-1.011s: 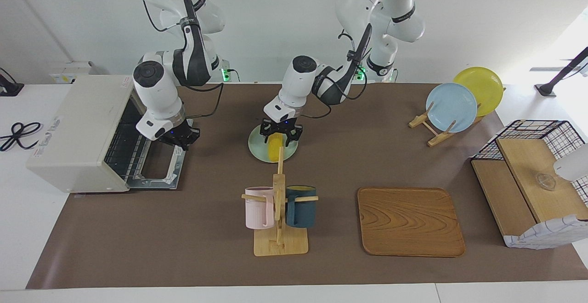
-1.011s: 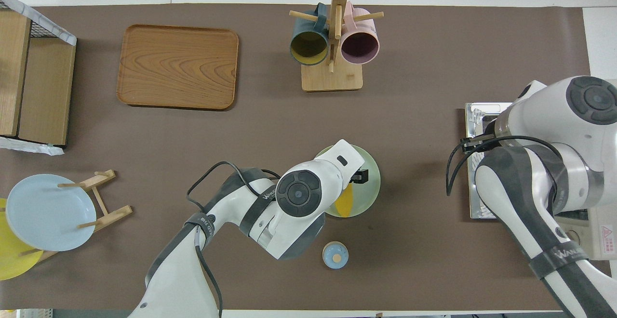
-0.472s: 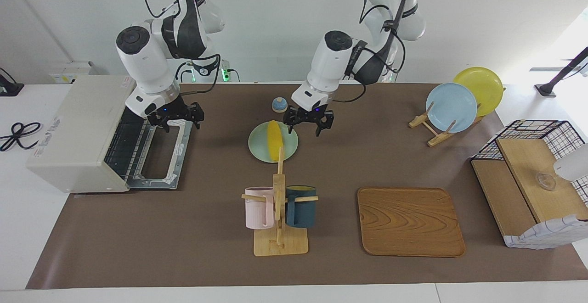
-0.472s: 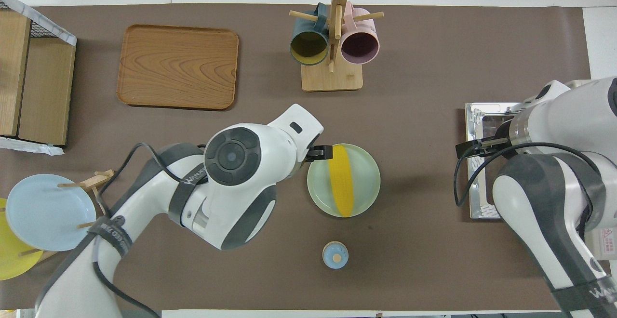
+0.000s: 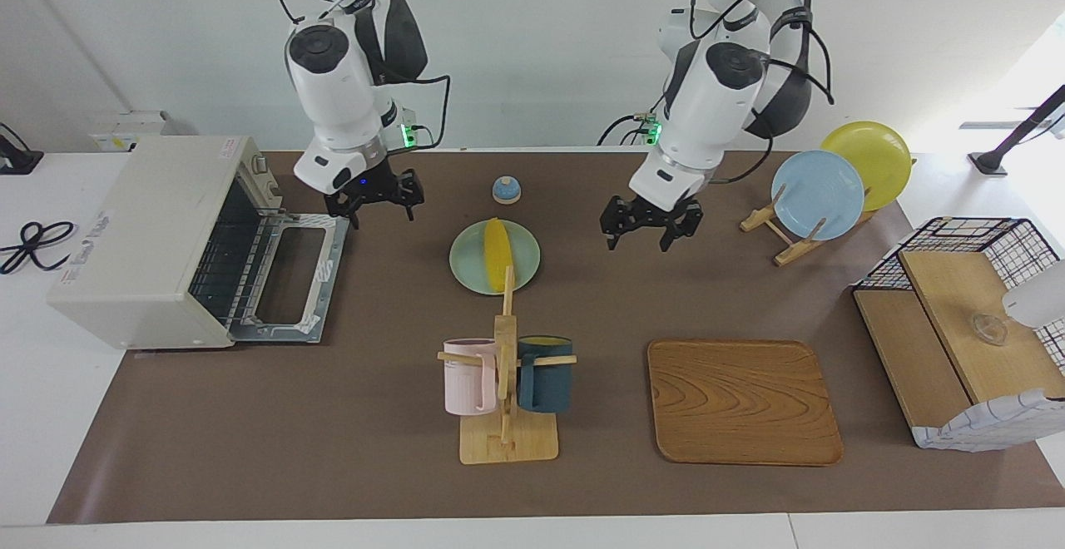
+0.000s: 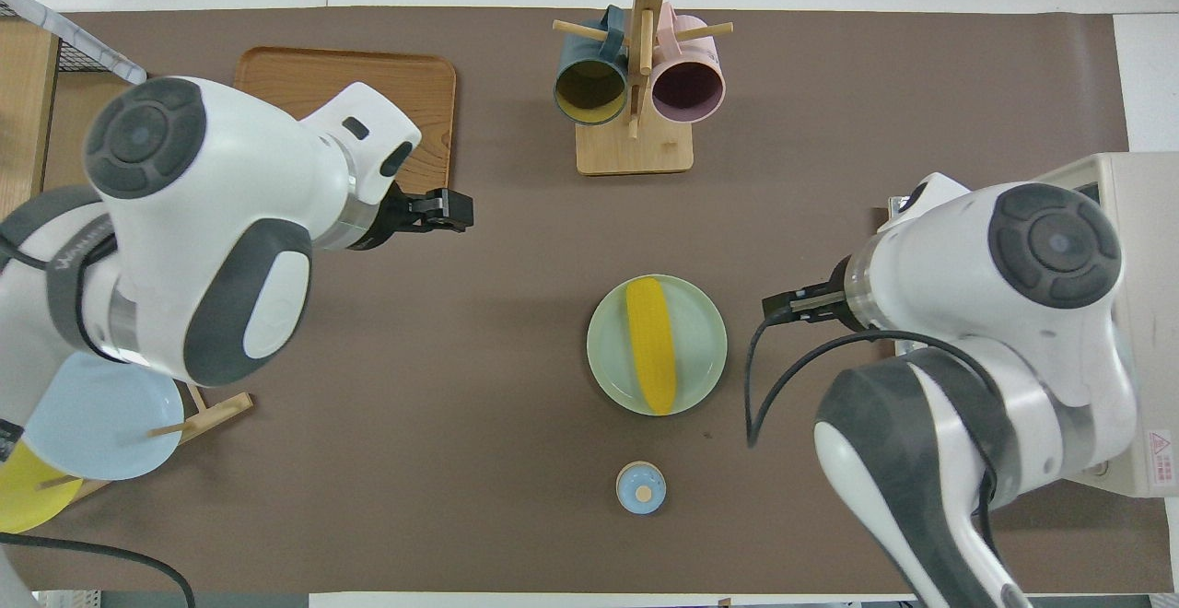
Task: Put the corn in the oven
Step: 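Grasp the plate rim with the right gripper while the left gripper withdraws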
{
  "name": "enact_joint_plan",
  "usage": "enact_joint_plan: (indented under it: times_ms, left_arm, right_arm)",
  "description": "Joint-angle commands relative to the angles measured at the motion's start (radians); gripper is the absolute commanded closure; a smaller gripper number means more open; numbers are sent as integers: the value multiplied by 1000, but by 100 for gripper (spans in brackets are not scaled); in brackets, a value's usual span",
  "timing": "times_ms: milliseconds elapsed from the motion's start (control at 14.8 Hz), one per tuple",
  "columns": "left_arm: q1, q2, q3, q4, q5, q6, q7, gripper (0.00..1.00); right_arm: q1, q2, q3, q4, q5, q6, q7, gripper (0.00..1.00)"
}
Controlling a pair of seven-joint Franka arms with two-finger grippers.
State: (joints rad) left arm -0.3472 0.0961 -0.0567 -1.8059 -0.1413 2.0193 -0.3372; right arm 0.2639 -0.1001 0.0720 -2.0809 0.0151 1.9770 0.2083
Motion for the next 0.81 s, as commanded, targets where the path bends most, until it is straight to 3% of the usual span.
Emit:
enact_joint_plan:
  times_ms: [0, 202, 337, 674, 742]
  left_arm:
    - [97, -42, -9, 5, 11, -65, 69, 0]
    - [189, -73, -11, 8, 81, -88, 102, 0]
    - [227, -78, -11, 28, 139, -126, 159, 0]
    - [273, -108, -9, 68, 190, -264, 254, 0]
    - [274, -116, -9, 68, 192, -287, 257, 0]
  right_arm:
    - [147, 19, 2, 62, -42, -21, 202, 0]
    - [236, 146, 21, 194, -62, -50, 321, 0]
    - [294, 236, 22, 243, -90, -6, 370, 0]
    - [426, 385, 22, 260, -216, 103, 440, 0]
    - [419, 388, 23, 249, -248, 112, 442, 6]
